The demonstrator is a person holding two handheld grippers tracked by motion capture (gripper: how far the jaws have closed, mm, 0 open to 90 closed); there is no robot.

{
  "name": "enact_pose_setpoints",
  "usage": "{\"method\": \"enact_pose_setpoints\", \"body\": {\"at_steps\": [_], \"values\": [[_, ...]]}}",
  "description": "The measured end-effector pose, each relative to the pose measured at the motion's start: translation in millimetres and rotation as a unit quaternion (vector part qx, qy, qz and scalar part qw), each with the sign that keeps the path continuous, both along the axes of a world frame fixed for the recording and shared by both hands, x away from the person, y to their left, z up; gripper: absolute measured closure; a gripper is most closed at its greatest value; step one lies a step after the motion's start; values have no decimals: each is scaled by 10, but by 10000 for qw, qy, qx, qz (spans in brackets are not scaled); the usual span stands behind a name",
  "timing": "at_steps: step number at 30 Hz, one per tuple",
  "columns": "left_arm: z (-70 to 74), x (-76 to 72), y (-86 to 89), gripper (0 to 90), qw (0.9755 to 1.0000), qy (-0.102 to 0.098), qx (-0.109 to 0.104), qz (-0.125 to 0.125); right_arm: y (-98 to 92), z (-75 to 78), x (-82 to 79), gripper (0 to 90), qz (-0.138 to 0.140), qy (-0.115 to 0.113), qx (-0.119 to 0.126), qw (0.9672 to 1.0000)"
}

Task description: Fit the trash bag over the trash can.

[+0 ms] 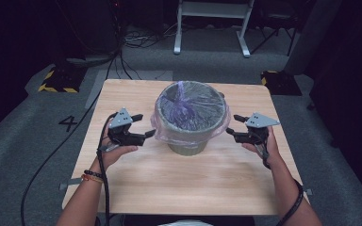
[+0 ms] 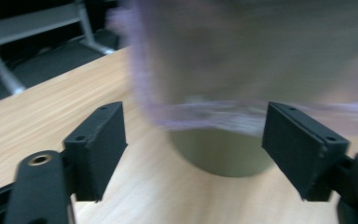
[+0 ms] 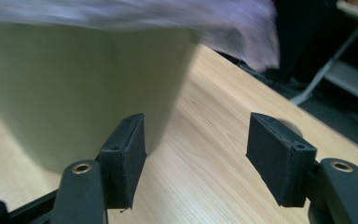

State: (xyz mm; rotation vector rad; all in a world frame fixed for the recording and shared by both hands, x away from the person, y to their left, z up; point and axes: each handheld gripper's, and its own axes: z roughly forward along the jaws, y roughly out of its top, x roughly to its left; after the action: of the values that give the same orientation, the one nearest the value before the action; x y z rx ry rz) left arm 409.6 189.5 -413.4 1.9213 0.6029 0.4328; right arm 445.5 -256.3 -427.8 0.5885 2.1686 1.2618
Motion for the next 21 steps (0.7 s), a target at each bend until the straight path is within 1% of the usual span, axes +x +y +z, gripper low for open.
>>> {"method": "enact_pose_setpoints", "body": {"at_steps": [1, 2, 3, 4, 6, 7, 8, 9, 10, 11, 12, 13, 14, 16, 17, 19, 21], "values": [[1, -32, -70, 189, 9999, -23, 93, -120, 34, 22, -42, 363, 89, -92, -19, 9999], [5, -55, -137, 194, 9995, -81, 224, -182, 69, 45, -80, 360, 144, -169, -16, 9998], [10, -68, -194, 197, 9992, -119, 306, -247, 105, 71, -100, 362, 129, -266, -45, 9996], [14, -75, -239, 221, 9988, -135, 343, -311, 134, 96, -109, 368, 98, -319, -54, 9994], [25, -83, -313, 361, 9981, -235, 497, -287, 167, 140, -117, 447, 87, -481, 10, 9988], [30, -81, -334, 418, 9978, -261, 528, -307, 175, 158, -113, 495, 40, -523, 18, 9986], [33, -73, -347, 533, 9974, -268, 567, -350, 178, 171, -106, 580, 11, -542, 21, 9985], [29, -60, -360, 631, 9973, -287, 594, -322, 176, 179, -102, 644, 5, -572, 25, 9984], [21, -44, -365, 679, 9972, -272, 611, -337, 170, 184, -100, 686, -4, -583, 33, 9983], [8, -28, -367, 764, 9970, -274, 627, -351, 163, 185, -101, 768, -10, -592, 50, 9982], [-7, -10, -370, 844, 9970, -249, 650, -334, 154, 184, -105, 819, 14, -610, 85, 9981], [-22, 7, -368, 889, 9970, -232, 655, -339, 147, 182, -113, 858, 29, -638, 117, 9979], [-39, 18, -363, 899, 9971, -205, 639, -357, 142, 178, -119, 900, 53, -655, 136, 9977], [-72, 40, -360, 900, 9966, -151, 743, -336, 136, 159, -117, 900, 108, -567, 158, 9982], [-95, 49, -355, 900, 9965, -116, 761, -319, 135, 138, -110, 900, 99, -532, 126, 9985], [-145, 73, -337, 900, 9965, -52, 789, -265, 119, 81, -91, 900, 87, -435, 177, 9989], [-193, 93, -319, 900, 9964, 26, 799, -271, 90, 18, -89, 900, 41, -351, 174, 9992]]}}
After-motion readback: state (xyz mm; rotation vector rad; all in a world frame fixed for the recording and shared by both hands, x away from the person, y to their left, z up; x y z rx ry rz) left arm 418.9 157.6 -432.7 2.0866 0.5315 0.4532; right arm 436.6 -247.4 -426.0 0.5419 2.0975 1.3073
